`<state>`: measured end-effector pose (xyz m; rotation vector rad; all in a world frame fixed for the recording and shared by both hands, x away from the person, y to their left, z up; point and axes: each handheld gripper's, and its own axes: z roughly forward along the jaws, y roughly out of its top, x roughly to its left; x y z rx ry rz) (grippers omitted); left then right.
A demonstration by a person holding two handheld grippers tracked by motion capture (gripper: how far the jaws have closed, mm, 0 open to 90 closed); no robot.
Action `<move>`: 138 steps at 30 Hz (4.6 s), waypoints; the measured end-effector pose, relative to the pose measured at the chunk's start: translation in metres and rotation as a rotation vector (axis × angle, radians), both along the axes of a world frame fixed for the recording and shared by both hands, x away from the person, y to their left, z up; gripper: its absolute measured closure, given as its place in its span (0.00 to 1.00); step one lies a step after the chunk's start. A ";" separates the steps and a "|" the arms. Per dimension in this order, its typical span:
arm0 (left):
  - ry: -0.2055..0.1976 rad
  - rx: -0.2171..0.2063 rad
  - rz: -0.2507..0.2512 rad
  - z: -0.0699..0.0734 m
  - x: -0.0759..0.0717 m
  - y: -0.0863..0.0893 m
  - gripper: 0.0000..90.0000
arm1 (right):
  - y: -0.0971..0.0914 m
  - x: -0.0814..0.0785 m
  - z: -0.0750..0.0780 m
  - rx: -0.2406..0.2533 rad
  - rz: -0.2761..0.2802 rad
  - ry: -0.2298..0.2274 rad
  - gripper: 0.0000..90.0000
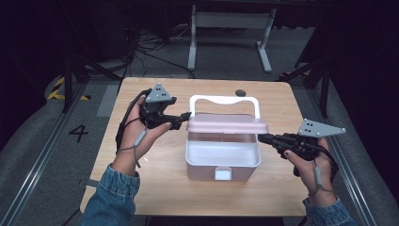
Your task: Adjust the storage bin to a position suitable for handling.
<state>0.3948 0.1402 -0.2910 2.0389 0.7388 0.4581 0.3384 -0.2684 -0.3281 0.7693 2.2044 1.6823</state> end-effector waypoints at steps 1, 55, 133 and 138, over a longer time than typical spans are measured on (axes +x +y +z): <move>0.006 -0.004 0.003 -0.002 -0.001 0.001 0.32 | 0.000 0.001 0.001 0.001 -0.002 0.002 1.00; -0.111 -0.138 -0.064 -0.003 0.015 -0.032 0.69 | -0.007 0.040 0.015 0.085 -0.039 -0.046 1.00; 0.214 -0.028 0.223 -0.050 0.158 -0.054 0.69 | -0.088 0.012 0.007 0.079 -0.231 0.017 0.93; 0.211 0.081 0.244 -0.058 0.162 -0.057 0.77 | -0.089 0.014 0.005 0.079 -0.233 0.026 0.93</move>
